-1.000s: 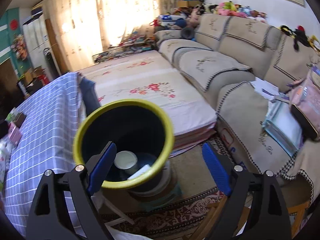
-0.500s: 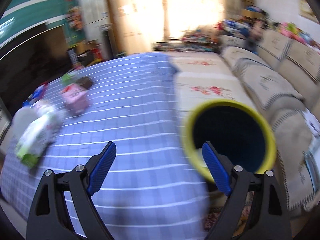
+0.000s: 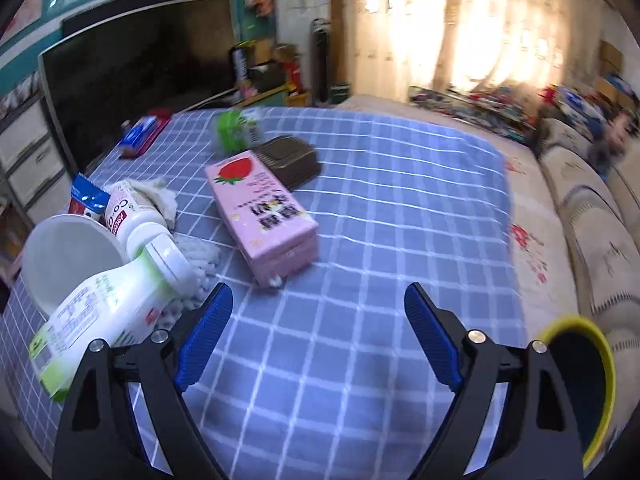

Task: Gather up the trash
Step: 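Move the right tool to the pink strawberry milk carton and grasp it, then carry the pink carton over the yellow bin and open the right tool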

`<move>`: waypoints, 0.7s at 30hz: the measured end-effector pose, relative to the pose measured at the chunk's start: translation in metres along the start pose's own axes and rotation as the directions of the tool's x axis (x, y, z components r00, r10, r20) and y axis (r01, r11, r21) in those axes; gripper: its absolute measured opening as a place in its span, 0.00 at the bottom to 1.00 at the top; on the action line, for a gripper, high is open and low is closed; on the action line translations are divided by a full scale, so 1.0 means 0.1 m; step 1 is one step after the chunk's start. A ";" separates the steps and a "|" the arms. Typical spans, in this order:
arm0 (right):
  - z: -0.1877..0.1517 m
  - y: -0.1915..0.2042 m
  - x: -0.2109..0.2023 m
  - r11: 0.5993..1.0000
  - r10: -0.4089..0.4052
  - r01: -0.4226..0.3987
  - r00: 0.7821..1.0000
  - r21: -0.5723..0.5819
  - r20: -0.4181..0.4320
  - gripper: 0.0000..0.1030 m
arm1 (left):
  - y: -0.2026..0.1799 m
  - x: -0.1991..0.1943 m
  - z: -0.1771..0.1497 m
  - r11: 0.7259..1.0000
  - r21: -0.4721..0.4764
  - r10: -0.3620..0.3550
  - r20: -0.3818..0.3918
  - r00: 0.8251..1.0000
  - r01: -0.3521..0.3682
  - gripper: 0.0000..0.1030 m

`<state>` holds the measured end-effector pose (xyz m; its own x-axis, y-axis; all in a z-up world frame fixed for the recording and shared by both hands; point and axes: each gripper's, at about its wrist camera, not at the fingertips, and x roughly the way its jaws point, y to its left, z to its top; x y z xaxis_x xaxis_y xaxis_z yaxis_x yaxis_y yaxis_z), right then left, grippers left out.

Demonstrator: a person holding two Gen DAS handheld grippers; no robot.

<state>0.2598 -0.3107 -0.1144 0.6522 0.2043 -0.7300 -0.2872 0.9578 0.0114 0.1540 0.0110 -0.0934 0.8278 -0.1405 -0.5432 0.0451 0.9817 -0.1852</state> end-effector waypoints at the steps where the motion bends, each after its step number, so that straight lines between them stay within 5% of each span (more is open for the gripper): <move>1: 0.03 0.02 0.05 1.000 0.005 -0.005 1.000 -0.017 -0.003 0.81 | 0.01 0.00 0.00 1.000 -0.001 -0.001 -0.002 1.000 0.001 0.94; 13: 0.27 0.12 0.44 0.993 0.066 -0.068 0.997 -0.098 -0.027 0.80 | -0.02 0.22 -0.02 1.000 -0.008 -0.017 -0.038 0.999 0.017 0.94; 17: 0.27 0.12 0.47 0.991 0.088 -0.092 0.995 -0.099 -0.043 0.56 | -0.01 0.26 -0.03 1.000 -0.009 -0.017 -0.043 0.999 0.017 0.94; 21: 0.22 0.10 0.36 0.991 0.102 -0.105 0.994 -0.079 -0.043 0.54 | -0.01 0.30 -0.05 1.000 -0.011 -0.022 -0.050 0.999 0.022 0.94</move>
<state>0.2959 -0.2897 -0.1261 0.5888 0.2923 -0.7536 -0.4090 0.9119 0.0340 0.1758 0.0053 -0.1133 0.7978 -0.1687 -0.5788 0.0573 0.9769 -0.2057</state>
